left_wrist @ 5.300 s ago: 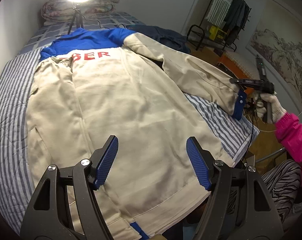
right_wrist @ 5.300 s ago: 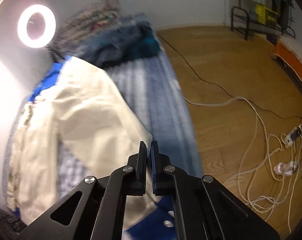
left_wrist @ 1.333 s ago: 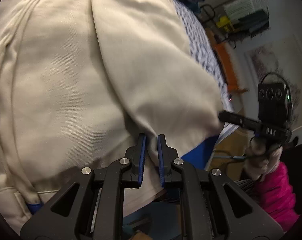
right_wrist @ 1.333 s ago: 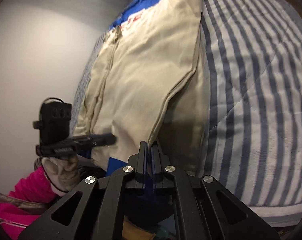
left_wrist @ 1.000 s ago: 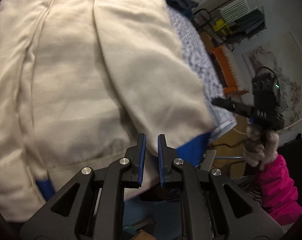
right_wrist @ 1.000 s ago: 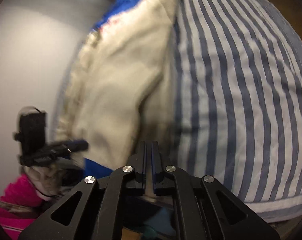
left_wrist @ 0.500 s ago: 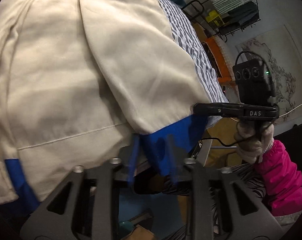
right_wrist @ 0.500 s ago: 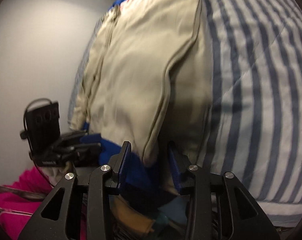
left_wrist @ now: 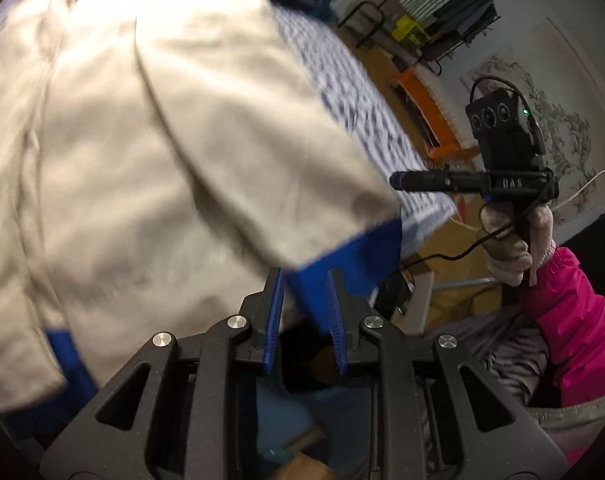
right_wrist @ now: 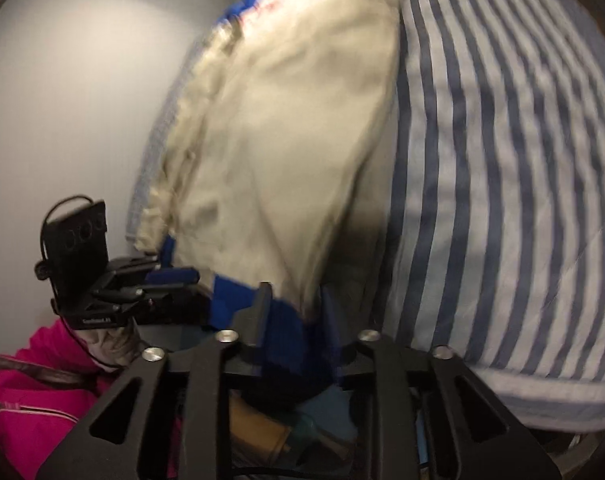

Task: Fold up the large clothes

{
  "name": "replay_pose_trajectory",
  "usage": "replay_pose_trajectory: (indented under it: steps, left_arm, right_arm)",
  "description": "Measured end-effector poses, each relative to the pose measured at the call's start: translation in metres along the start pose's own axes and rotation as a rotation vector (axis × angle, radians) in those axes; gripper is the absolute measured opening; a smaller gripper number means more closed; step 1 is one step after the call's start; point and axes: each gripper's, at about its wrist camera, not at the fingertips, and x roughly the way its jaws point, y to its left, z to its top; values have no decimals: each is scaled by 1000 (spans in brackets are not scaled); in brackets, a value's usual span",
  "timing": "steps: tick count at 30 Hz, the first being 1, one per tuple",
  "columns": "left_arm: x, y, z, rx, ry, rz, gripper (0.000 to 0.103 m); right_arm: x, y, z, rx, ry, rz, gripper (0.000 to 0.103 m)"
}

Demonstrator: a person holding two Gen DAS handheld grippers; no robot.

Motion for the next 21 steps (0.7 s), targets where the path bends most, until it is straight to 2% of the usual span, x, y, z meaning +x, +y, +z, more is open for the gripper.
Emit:
replay_pose_trajectory:
  steps: [4,7,9,12,13,14,15,16,17,19,21]
  left_arm:
    - [15,-11,26,18,-29,-2,21]
    - [34,-19,41,40,-36,1,21]
    - [49,-23,47,63,-36,15,21]
    - [71,-26,53,70,-18,21,21]
    - [82,-24,53,69,-4,19,21]
    - [95,-23,52,63,24,12,21]
    - [109,-23,48,66,60,7,21]
    - [113,-21,44,77,54,12,21]
    - [112,-23,41,108,12,10,21]
    - [110,-25,40,123,17,9,21]
    - [104,-20,42,77,29,-22,21]
  right_arm:
    - [-8,-21,33,59,-88,-1,29]
    - [8,-42,64,103,-101,-27,30]
    - [24,-53,77,136,-92,-5,30]
    - [51,-59,93,143,-72,-27,33]
    - [57,-55,98,125,-78,-38,27]
    - [56,-52,102,97,-81,-56,7]
    - [56,-42,106,44,-86,-87,5]
    - [53,-34,108,-12,-102,-128,5]
    - [47,-36,109,-36,-110,-159,5]
    - [50,-48,110,4,-115,-203,5]
    - [53,-57,108,28,-120,-197,5]
